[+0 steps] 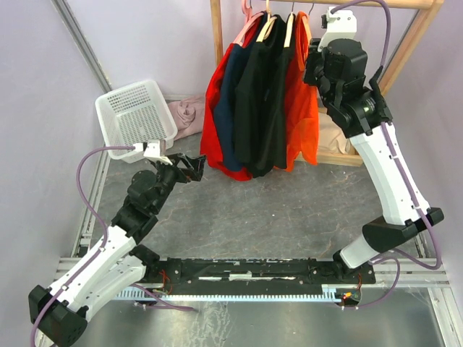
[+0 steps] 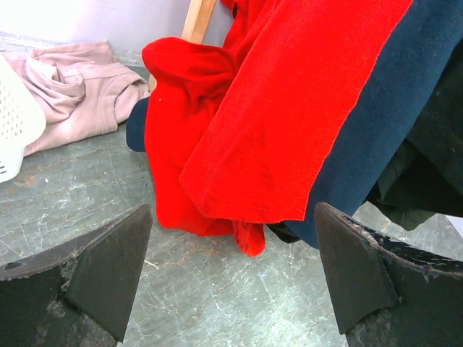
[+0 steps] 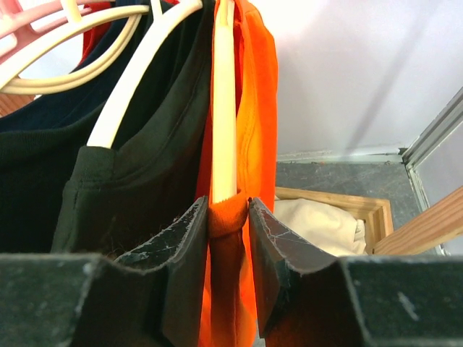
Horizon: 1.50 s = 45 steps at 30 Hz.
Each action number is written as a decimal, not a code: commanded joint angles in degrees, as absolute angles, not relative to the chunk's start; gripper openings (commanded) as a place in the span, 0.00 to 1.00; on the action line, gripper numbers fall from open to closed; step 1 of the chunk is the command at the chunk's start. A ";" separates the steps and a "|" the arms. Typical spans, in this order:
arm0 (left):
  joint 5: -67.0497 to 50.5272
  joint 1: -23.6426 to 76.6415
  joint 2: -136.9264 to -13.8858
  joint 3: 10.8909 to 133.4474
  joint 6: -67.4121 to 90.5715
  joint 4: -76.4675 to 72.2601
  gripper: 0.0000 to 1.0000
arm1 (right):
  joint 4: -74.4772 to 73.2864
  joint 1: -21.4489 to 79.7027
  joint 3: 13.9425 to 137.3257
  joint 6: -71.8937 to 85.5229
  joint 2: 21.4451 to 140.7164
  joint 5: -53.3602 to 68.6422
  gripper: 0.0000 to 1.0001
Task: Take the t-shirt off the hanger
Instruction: Pick up the hanger from the clothesline.
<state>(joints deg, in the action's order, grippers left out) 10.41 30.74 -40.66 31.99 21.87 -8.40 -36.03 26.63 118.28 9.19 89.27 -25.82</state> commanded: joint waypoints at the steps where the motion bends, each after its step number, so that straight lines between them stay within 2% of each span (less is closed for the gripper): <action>1: 10.37 31.11 -39.58 31.70 24.15 -9.04 0.99 | -35.67 26.83 122.60 7.35 91.21 -27.17 0.37; 5: 10.40 31.11 -39.28 31.64 24.08 -8.67 0.99 | -35.19 26.76 123.30 7.35 92.10 -27.35 0.34; 12: 10.27 31.26 -39.54 31.66 23.99 -8.53 0.99 | -34.45 26.88 123.80 6.42 92.52 -29.39 0.20; 18: 10.05 31.23 -40.21 32.22 23.82 -8.52 0.99 | -32.56 26.86 124.85 5.86 92.29 -31.09 0.02; 27: 8.78 31.59 -38.60 34.93 22.49 -6.98 0.99 | -30.30 26.89 129.21 5.15 91.21 -30.00 0.01; 45: 5.58 31.64 -32.30 38.14 20.86 -3.87 0.99 | -26.11 26.85 127.44 3.36 87.23 -29.78 0.01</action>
<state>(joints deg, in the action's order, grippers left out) 7.40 31.38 -33.45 34.39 21.80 -3.84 -35.55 26.79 125.84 4.58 91.64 -29.19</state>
